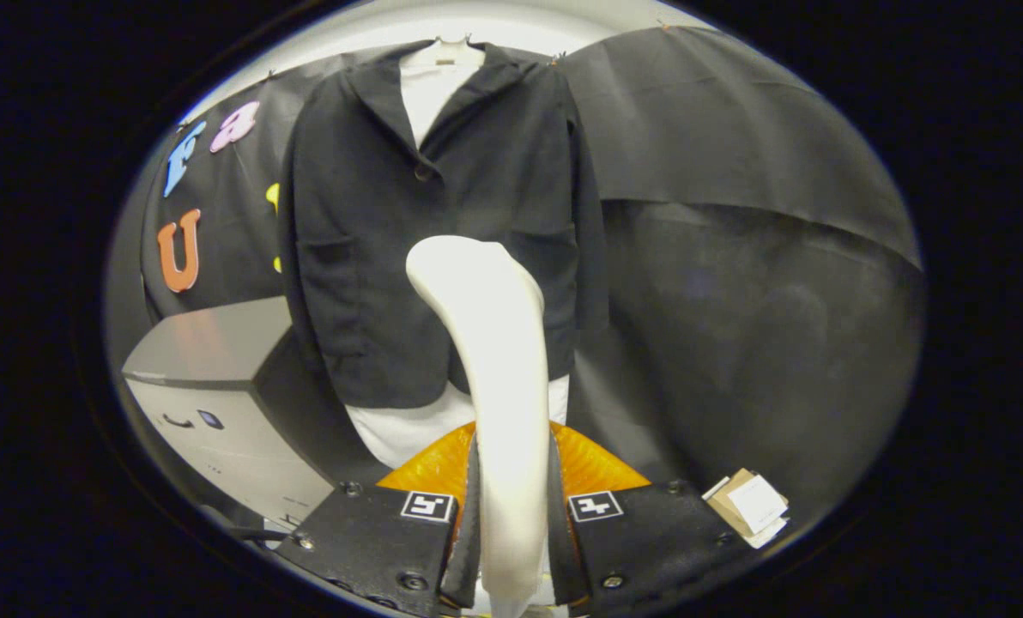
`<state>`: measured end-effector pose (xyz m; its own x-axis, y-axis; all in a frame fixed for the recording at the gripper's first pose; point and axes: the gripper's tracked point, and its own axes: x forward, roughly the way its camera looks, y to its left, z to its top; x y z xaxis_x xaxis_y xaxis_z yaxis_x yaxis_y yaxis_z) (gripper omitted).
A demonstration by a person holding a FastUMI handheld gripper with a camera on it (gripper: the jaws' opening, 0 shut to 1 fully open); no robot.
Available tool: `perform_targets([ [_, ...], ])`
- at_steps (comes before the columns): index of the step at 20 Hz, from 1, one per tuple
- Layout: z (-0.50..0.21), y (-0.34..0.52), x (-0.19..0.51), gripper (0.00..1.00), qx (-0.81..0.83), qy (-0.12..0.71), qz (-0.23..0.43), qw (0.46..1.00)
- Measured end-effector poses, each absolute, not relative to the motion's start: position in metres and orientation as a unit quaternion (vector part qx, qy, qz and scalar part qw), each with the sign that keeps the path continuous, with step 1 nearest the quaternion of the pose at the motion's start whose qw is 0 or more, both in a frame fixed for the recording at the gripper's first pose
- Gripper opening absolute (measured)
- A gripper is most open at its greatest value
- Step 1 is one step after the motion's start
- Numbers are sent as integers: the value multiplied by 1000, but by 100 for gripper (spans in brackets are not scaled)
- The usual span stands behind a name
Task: Iron the clothes twice with a garment steamer, once on the left side and once on the right side.
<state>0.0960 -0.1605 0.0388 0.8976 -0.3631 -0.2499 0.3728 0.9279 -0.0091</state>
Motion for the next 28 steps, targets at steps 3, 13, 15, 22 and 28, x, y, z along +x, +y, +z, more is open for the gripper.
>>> perform_targets([
  [3,68,-128,61,36,15,92,-181,979],
  [13,146,-30,-58,36,-8,-16,-139,990],
  [15,157,-19,-67,35,-13,-27,-125,992],
  [22,163,-1,-107,35,-11,-40,-95,995],
  [28,148,-22,-110,35,-13,-17,-66,998],
])
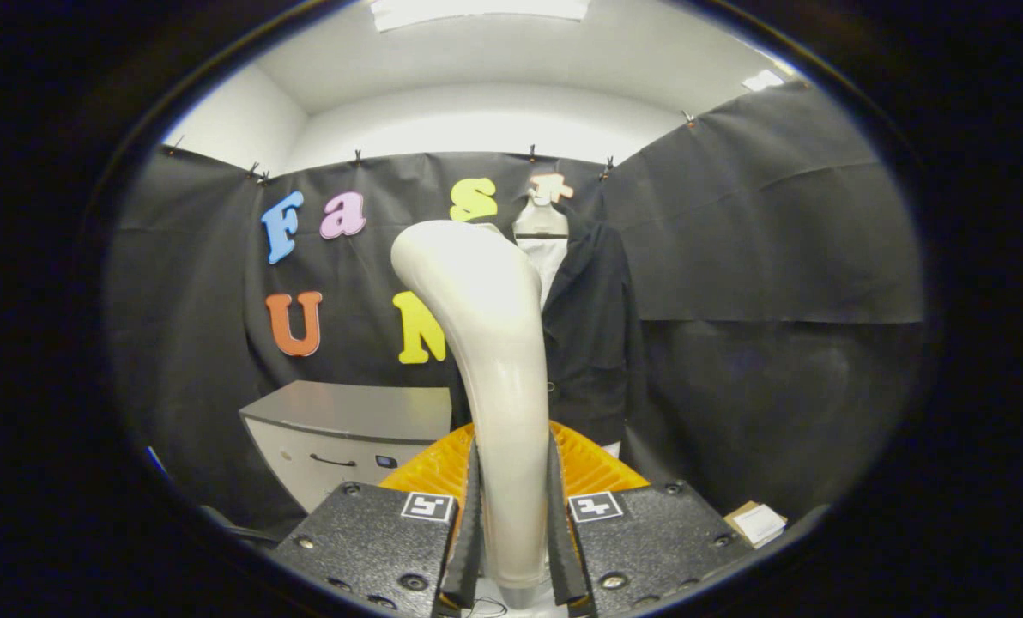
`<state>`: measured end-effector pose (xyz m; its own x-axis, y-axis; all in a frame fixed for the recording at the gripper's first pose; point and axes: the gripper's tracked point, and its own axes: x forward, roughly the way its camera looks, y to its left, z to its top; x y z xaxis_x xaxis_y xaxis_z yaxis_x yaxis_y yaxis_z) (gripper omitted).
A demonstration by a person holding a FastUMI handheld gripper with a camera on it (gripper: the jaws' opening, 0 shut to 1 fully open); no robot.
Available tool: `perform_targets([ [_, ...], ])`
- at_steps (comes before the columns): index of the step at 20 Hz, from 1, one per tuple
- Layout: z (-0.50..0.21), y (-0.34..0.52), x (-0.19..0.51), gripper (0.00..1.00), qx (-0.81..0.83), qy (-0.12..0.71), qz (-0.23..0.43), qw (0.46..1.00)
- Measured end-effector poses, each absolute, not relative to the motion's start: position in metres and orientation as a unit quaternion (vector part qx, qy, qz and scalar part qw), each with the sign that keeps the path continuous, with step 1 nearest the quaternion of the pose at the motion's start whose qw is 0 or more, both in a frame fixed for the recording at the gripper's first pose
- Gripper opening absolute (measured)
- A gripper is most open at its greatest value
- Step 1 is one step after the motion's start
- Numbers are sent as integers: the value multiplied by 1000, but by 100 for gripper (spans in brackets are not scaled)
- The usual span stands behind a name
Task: Iron the clothes twice with a garment steamer, once on the left side and once on the right side.
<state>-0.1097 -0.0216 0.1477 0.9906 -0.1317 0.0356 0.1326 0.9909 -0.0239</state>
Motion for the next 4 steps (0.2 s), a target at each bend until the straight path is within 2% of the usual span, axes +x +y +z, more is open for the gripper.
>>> perform_targets([
  [4,145,-44,-114,36,-3,-16,-69,997],
])
